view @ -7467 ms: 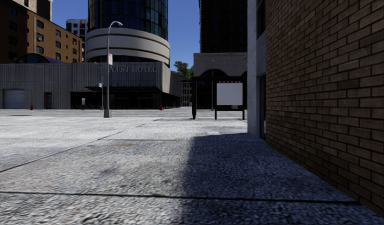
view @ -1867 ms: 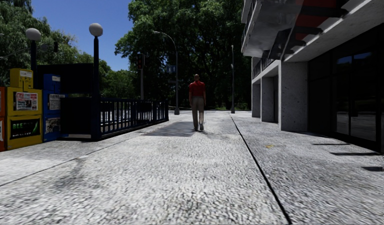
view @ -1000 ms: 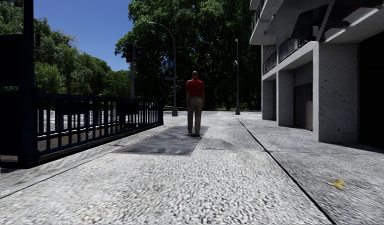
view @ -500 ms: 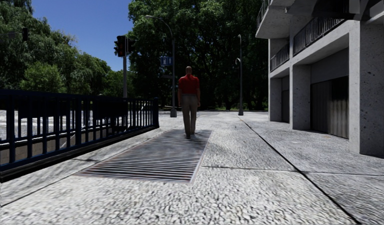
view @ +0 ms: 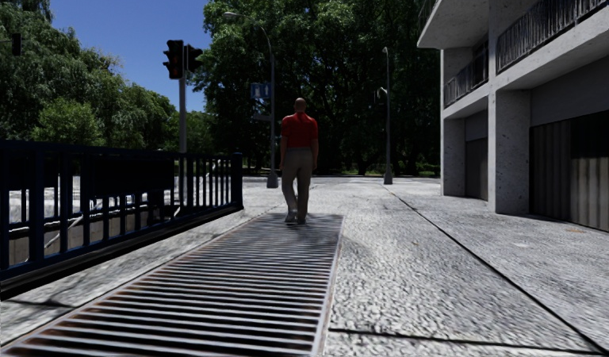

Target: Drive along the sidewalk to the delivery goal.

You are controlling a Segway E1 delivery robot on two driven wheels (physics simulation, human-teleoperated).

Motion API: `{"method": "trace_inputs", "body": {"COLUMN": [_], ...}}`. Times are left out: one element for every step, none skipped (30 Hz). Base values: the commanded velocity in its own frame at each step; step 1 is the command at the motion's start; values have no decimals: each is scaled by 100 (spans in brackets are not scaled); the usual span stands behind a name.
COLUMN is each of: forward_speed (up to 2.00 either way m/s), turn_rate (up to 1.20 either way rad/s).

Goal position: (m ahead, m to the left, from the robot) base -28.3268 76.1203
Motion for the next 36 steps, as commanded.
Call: {"method": "trace_inputs", "body": {"forward_speed": [200, 200, 200, 200, 200, 200, 200, 200, 200, 200, 200, 200, 200, 200, 200, 200, 200, 200, 200, 200, 200, 200, 200, 200, 200, 200, 200, 200, 200, 200, 200, 200, 200, 200, 200, 200], "turn_rate": [0, 0, 0, 0, 0, 0, 0, 0, 0, 0, 0, 0, 0, 0, 0, 0, 0, 0, 0, 0, 0, 0, 0, 0, 0, 0, 0, 0, 0, 0, 0, 0, 0, 0, 0, 0]}}
